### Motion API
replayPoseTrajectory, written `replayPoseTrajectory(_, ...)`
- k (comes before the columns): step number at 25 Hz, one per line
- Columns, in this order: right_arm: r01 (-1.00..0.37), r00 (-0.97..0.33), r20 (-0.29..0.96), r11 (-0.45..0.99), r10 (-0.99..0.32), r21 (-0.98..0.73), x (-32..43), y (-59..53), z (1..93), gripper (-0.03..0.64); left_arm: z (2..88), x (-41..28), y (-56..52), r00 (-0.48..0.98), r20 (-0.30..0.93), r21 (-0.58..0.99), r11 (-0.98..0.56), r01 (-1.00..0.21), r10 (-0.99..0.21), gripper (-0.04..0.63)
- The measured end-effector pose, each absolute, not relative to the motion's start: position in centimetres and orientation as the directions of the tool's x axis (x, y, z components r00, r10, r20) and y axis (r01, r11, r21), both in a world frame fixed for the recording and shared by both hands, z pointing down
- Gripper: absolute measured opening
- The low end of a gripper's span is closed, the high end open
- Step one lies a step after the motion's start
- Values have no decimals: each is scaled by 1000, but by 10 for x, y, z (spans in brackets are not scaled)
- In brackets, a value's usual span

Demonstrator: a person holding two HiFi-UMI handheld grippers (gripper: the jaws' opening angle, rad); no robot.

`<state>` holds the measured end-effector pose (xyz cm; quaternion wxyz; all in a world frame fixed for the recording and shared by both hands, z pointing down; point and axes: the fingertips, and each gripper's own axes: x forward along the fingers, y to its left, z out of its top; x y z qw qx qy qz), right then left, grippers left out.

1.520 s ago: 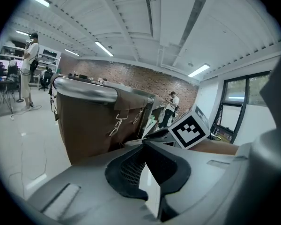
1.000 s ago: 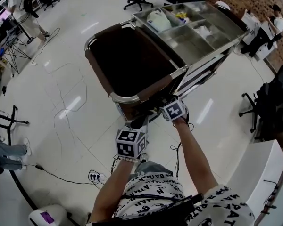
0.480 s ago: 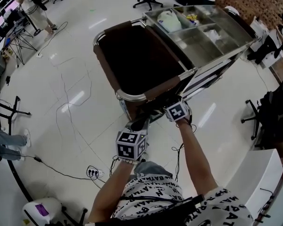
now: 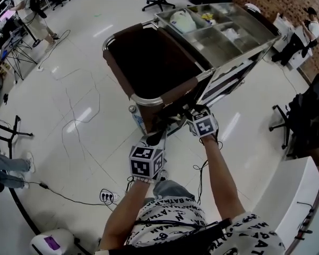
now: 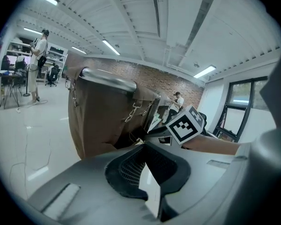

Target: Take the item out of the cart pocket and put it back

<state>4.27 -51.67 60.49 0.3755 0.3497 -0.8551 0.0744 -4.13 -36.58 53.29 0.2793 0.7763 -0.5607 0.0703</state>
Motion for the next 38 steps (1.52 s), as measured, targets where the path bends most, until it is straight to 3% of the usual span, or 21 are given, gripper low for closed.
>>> replayPoseTrajectory(11, -829, -463, 499, 557, -732, 48, 106, -397, 508, 175, 502, -48, -275, 444, 354, 348, -325, -879, -823, 0)
replayPoseTrajectory(12, -835, -474, 475, 550, -742, 27, 107, -380, 496, 148, 497, -47, -262, 454, 344, 344, -339, -876, -822, 0)
replayPoseTrajectory(14, -836, -496, 417, 549, -762, 9, 104, -343, 471, 2, 487, -45, -234, 469, 319, 335, -365, -868, -823, 0)
replayPoseTrajectory(21, -826, -520, 293, 560, -802, 67, 81, -203, 403, 2, 469, -49, -120, 498, 274, 331, -405, -852, -823, 0)
replayPoseTrajectory(27, -806, -555, 283, 590, -782, 52, 65, -106, 395, 2, 465, -39, -43, 519, 266, 353, -419, -837, -812, 0)
replayPoseTrajectory(38, -805, -578, 413, 575, -704, -147, 92, 5, 495, 2, 487, 10, 15, 534, 324, 384, -407, -828, -781, 0)
